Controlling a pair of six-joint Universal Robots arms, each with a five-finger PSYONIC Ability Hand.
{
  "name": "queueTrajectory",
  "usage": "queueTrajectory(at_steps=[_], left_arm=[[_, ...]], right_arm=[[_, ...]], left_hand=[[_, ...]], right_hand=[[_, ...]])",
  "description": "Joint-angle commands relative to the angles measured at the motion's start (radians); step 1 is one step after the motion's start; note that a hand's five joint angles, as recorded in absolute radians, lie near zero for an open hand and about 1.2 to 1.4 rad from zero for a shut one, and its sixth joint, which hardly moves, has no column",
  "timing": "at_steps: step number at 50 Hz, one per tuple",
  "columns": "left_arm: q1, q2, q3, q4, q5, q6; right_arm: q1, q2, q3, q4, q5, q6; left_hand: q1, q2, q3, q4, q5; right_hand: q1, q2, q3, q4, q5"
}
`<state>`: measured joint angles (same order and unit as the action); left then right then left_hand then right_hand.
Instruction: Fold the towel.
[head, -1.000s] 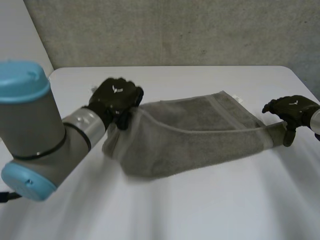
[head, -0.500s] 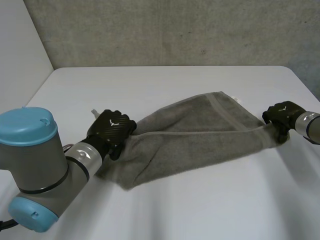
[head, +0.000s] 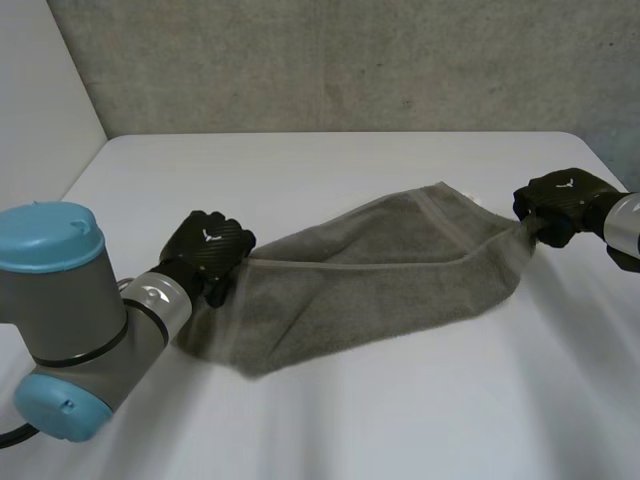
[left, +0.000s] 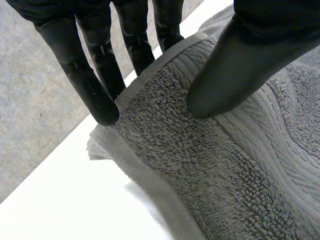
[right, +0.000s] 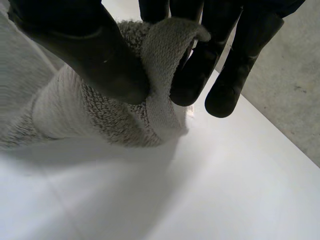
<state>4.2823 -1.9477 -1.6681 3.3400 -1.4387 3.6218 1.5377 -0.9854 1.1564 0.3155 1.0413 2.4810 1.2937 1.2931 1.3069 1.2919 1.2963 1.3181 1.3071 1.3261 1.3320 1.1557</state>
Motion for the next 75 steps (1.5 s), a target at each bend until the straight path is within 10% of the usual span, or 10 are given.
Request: queueTrajectory(at_steps=[1,41,75], left_arm=[[0.007,-0.036,0.001,-0.008,0.000,0.000],[-0.007,0.087,-0.058,-0.004,-0.104,0.001],[0.002,0.018,0.008,-0.010,-0.100,0.000]], right_arm=[[-0.004,-0.098,0.137,0.011,-0.012,-0.016],[-0.073,-0.136,0.295,0.004,-0.038,-0.071],[-0.062,-0.189,0.221,0.045,-0.023,-0.053]], left_hand=[[-0.220,-0.219,-0.233,-0.218,-0.397],[-0.414,-0.413,-0.427,-0.412,-0.591],[0.103,0.103,0.089,0.104,-0.075]], right_hand=[[0.078,0.089,0.070,0.064,0.066],[0.078,0.089,0.070,0.064,0.066],[0.078,0.089,0.070,0.064,0.066]])
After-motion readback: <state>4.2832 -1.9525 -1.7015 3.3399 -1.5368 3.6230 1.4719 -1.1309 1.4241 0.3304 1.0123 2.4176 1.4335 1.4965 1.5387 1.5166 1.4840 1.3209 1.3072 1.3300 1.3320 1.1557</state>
